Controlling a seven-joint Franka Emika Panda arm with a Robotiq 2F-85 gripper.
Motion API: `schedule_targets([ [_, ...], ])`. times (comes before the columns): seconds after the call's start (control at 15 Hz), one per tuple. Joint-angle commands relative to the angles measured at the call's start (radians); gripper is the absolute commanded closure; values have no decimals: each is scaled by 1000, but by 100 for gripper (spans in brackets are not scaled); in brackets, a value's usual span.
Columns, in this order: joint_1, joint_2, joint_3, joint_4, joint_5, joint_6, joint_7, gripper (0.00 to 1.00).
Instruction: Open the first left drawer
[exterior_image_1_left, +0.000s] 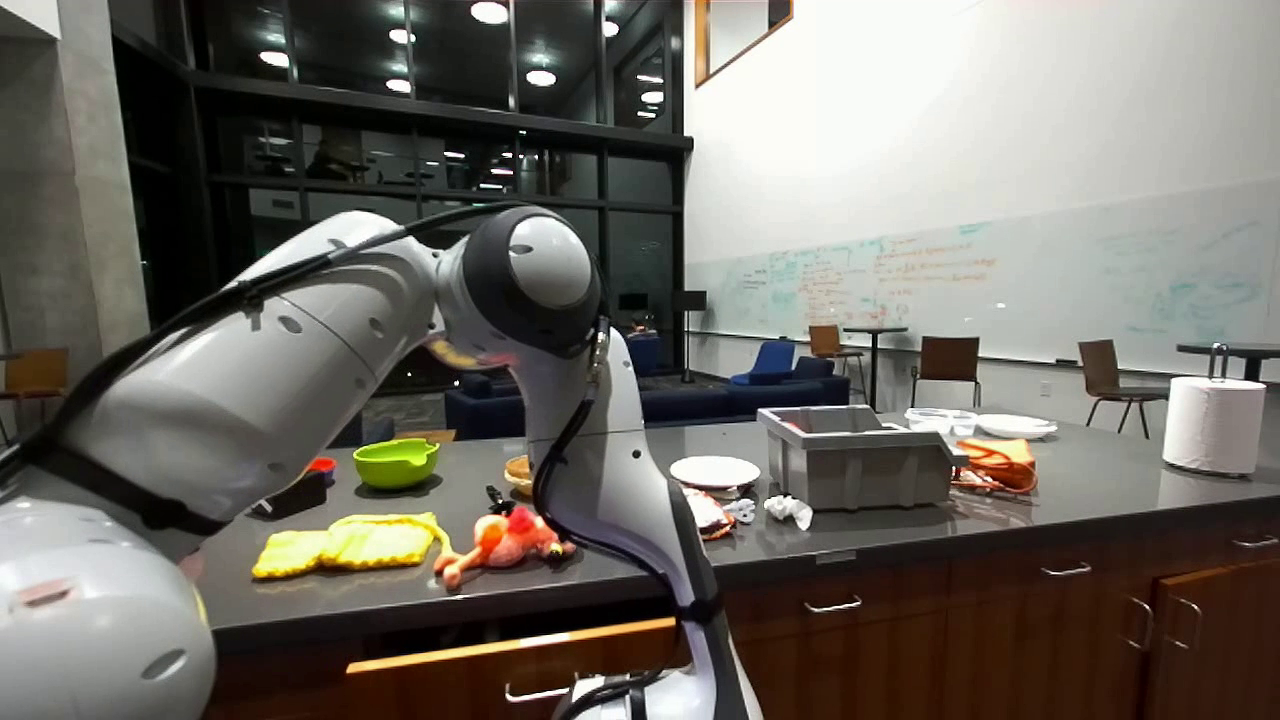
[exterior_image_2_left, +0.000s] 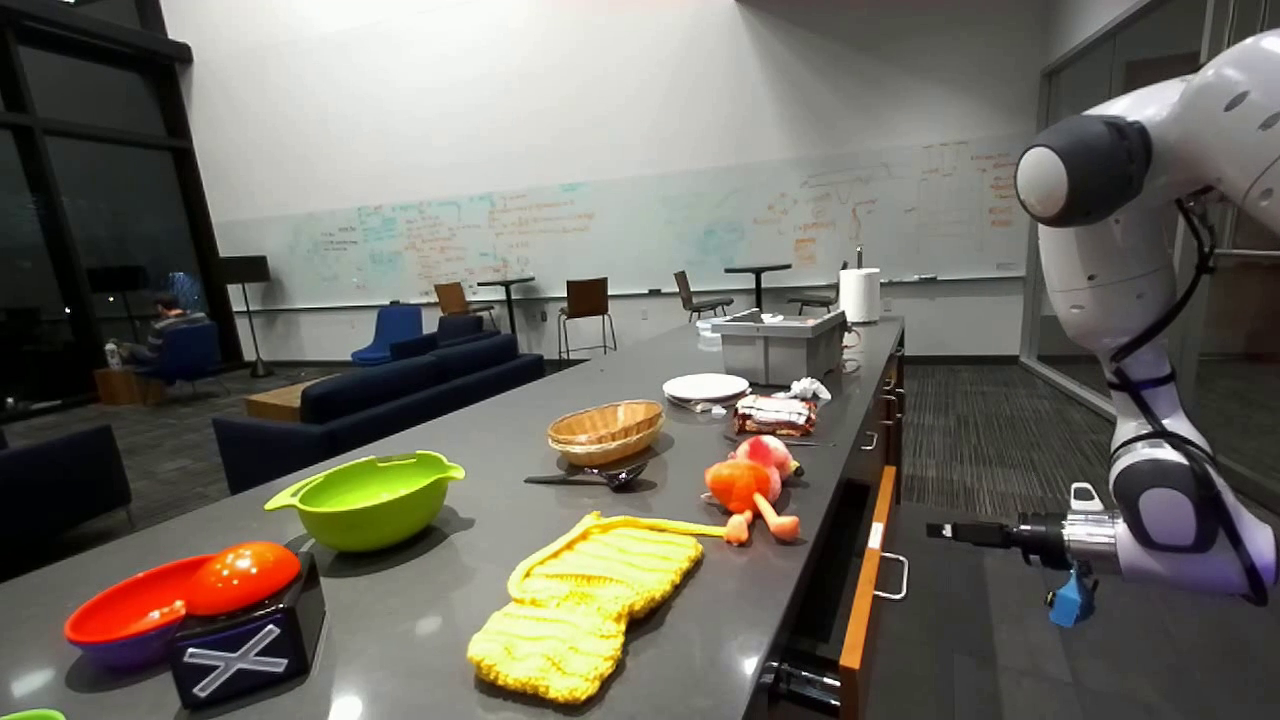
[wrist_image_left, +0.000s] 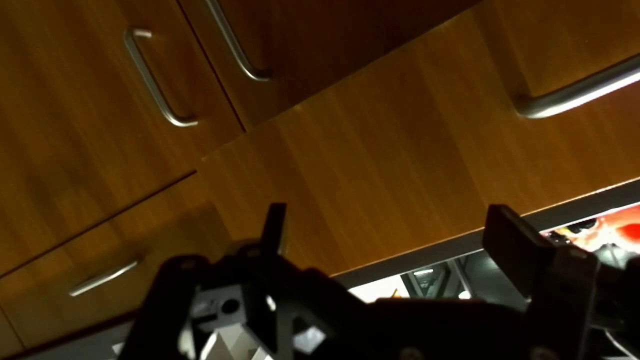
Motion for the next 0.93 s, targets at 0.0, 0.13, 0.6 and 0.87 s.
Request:
schedule_targets([
  [0.0,201,-67,-171,-75,86,-54,-46,0],
  [0.13,295,-53,-267,-94,145,-111,-36,0],
  [0.6,648,22,-509,-255,369,-295,-22,0],
  [0.87,615,-1,-518,-300,329,-422,-22,0],
])
